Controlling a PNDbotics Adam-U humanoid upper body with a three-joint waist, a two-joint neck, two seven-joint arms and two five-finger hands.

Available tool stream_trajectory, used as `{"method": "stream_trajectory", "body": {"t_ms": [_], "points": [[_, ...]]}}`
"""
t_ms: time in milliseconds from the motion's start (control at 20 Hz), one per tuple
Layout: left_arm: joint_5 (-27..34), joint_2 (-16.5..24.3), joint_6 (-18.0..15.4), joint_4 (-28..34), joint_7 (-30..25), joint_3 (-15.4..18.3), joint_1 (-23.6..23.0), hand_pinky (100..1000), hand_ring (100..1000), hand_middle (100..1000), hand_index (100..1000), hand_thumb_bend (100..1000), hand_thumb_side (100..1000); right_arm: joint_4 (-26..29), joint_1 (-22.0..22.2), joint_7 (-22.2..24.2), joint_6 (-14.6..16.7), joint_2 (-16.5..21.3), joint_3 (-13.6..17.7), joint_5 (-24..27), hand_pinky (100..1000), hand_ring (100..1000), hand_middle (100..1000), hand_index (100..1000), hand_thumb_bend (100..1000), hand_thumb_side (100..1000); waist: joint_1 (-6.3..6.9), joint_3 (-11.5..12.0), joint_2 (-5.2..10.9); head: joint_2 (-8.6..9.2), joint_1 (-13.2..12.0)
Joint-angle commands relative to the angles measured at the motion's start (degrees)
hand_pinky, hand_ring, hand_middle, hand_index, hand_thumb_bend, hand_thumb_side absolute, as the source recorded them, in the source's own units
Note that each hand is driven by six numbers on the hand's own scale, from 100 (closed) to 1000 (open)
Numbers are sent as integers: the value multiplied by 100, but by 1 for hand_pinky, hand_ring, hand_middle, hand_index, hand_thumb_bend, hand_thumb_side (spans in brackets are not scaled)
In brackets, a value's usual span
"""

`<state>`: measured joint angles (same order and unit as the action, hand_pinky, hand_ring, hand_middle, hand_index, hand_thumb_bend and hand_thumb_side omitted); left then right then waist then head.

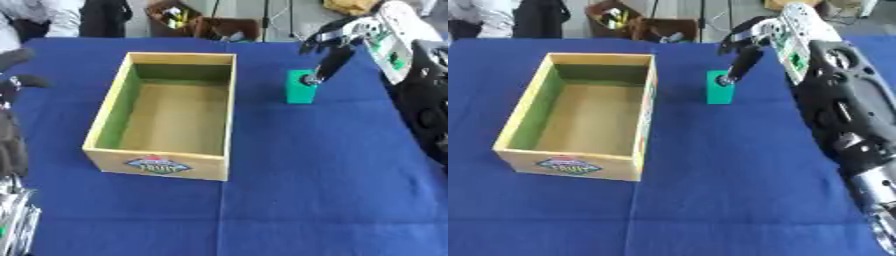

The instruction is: Pick up objects on the table and place them in the box.

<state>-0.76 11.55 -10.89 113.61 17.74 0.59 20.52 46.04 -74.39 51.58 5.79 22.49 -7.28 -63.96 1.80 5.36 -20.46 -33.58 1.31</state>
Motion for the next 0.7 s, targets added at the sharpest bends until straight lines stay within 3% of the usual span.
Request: {"method": "stream_trajectory", "body": {"t_ms": [50,100,350,600,700], "points": [[11,79,-5,98,-32,-25,29,506,702,871,773,100,960,47,-74,-88,-20,133,16,-103,929,961,960,1000,198,445,13,11,102,89,34],[11,77,-5,98,-36,-26,30,506,702,871,773,100,960,33,-64,-95,-17,130,11,-105,928,961,961,1000,213,407,15,12,98,88,37],[12,68,2,98,-43,-23,31,505,703,873,772,100,960,-19,19,-41,95,149,-77,-81,927,961,963,1000,189,430,29,19,62,95,39],[12,54,18,98,-53,-28,27,505,704,874,772,100,961,-28,76,-91,116,159,-107,-52,928,964,968,1000,301,443,41,32,36,101,50],[12,52,21,98,-60,-31,27,504,705,875,772,100,961,-30,73,-147,96,158,-104,-82,921,960,961,1000,303,446,42,33,28,101,55]]}}
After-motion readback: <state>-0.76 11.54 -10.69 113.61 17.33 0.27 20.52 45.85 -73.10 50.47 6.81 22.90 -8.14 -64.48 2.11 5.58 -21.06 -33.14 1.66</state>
